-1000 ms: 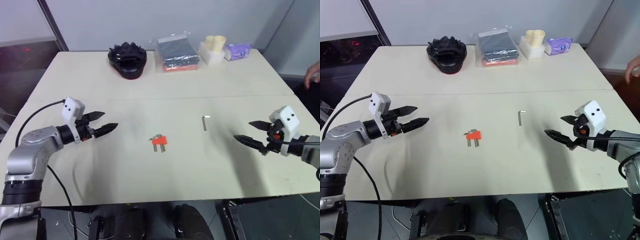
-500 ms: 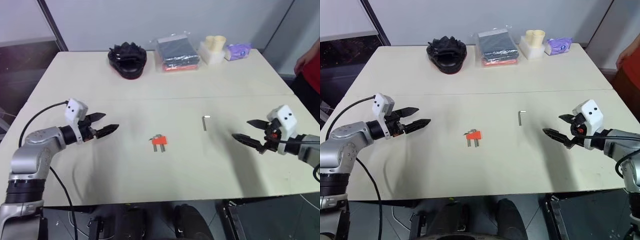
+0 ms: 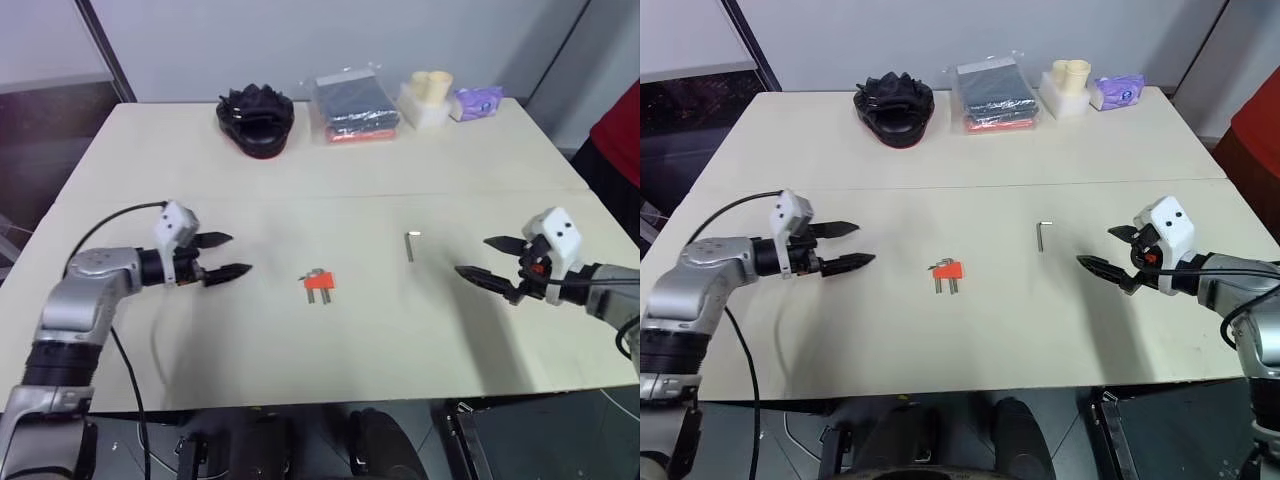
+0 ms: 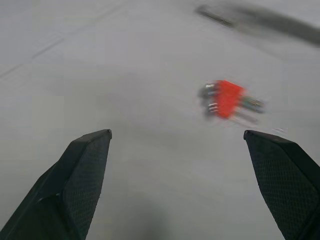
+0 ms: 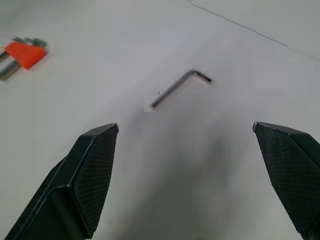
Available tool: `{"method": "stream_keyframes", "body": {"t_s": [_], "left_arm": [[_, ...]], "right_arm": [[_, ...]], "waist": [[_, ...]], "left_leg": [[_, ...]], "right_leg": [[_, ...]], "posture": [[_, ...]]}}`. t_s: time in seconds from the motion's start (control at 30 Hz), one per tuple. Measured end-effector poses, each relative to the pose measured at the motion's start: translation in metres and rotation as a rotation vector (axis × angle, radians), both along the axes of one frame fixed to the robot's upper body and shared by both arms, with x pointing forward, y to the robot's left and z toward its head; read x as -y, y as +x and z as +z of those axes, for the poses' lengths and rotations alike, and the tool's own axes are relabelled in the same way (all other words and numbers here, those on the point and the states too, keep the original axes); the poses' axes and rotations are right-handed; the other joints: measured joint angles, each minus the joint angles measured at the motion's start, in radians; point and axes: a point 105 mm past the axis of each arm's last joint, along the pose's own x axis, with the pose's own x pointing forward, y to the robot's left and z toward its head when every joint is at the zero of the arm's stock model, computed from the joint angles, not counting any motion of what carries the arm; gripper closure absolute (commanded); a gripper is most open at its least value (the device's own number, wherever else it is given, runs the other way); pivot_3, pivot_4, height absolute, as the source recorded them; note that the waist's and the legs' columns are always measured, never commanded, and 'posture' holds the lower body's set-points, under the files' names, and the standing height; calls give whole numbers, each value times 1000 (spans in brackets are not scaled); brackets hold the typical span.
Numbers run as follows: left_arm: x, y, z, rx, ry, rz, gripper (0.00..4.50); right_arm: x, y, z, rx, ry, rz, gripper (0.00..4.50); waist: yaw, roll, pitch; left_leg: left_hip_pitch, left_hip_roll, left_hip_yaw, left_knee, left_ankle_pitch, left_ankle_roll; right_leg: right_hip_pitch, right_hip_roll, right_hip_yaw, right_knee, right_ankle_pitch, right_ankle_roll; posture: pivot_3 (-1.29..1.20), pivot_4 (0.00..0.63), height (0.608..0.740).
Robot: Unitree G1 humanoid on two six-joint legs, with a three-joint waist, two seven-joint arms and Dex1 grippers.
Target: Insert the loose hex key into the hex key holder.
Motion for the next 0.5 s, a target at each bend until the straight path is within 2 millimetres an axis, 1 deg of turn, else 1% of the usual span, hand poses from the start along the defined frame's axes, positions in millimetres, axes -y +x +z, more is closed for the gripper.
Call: {"method": "stream_keyframes", "body": {"t_s": [0.1, 0.17, 0.23, 0.27, 0.33, 0.37, 0.4, 0.43, 0.47, 0.5], "left_arm": [[4, -3, 6, 18, 64, -104, 48], [5, -3, 3, 14, 95, -147, 48], [4, -2, -3, -5, 112, -160, 48], [2, -1, -5, -12, 115, -161, 48], [3, 2, -5, -10, 125, -169, 48], [4, 3, -4, -4, 129, -175, 48], [5, 4, -3, 0, 129, -181, 48], [6, 5, -3, 2, 127, -185, 48], [10, 5, -2, 8, 124, -195, 48], [10, 5, -2, 8, 125, -200, 48]], "right_arm": [[-2, 2, 3, 8, 0, 10, 0], [-4, 2, 2, 3, 0, 21, 0], [-12, 5, 5, 0, 7, 49, 0], [-20, 8, 10, 9, 21, 77, 0], [-44, 14, 20, 32, -6, 180, 0], [-57, 17, 21, 41, -33, 231, 0], [-73, 20, 21, 52, -61, 296, 0], [-87, 23, 18, 54, -83, 351, 0], [-103, 25, 11, 51, -112, 421, 0], [-112, 26, 2, 39, -145, 470, 0]], "waist": [[-1, 0, 0], [-2, 0, 0], [-6, 0, 0], [-10, 0, 0], [-10, 0, 0], [-9, 0, 0], [-8, 0, 0], [-8, 0, 0], [-7, 0, 0], [-5, 0, 0]], "left_leg": [[0, 0, 0, 0, 0, 0], [0, 0, 0, 0, 0, 0], [0, 0, 1, 0, 0, 0], [1, 0, 1, 1, 0, 0], [1, 1, 1, 1, 0, 0], [1, 1, 1, 1, 0, 0], [1, 1, 1, 1, 0, 0], [1, 1, 1, 1, 0, 0], [0, 0, 1, 1, 0, 0], [0, 0, 1, 1, 0, 0]], "right_leg": [[0, 1, 0, 0, 0, 0], [0, 1, 0, 0, 0, 0], [0, 2, 0, 0, 0, 0], [0, 2, 0, 1, 0, 0], [0, 3, 0, 2, 0, 0], [0, 4, 0, 2, 0, 0], [0, 5, -1, 2, 0, 0], [0, 5, -1, 2, 0, 0], [0, 5, -1, 2, 0, 0], [0, 5, -1, 2, 0, 0]], "posture": [[0, 150, 740], [0, 150, 740], [0, 150, 740], [0, 150, 740], [0, 150, 740], [0, 150, 740], [0, 150, 740], [0, 150, 740], [0, 150, 740], [0, 150, 740]]}}
